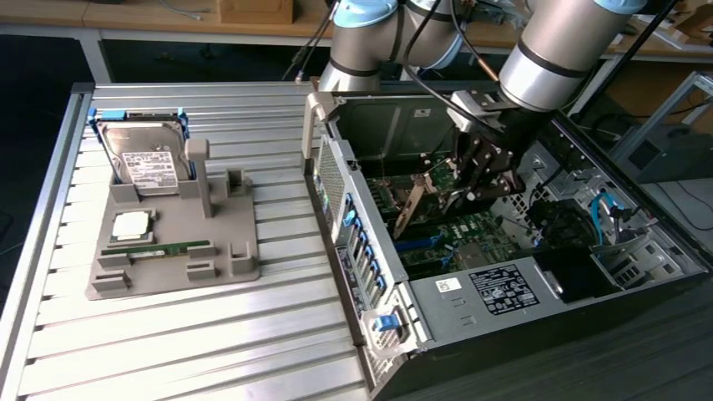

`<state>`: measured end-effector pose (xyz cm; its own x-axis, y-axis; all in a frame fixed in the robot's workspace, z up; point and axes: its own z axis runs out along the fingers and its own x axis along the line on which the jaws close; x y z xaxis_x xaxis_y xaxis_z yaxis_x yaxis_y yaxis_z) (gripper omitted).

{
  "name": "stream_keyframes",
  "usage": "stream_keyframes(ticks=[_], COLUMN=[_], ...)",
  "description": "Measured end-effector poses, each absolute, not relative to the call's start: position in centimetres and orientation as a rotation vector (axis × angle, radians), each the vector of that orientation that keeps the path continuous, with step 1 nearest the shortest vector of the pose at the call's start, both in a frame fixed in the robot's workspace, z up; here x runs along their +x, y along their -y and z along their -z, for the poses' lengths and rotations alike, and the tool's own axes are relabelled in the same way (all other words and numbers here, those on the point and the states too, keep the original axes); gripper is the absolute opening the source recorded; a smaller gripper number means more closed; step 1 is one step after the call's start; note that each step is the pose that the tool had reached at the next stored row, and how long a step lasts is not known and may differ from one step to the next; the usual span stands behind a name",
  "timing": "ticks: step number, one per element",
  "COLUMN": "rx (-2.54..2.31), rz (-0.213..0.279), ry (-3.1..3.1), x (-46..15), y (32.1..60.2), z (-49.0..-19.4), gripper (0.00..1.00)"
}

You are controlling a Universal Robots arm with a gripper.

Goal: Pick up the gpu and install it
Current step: 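Insert the gpu into the slot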

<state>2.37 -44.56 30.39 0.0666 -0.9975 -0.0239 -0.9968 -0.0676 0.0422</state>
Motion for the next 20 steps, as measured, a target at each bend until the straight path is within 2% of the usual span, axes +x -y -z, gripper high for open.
stream_keyframes(ticks=[20], rx=[2.284], rz=[0.072], ry=[2.135], x=[2.35], y=[44.62], z=[-29.76], gripper=[0.27])
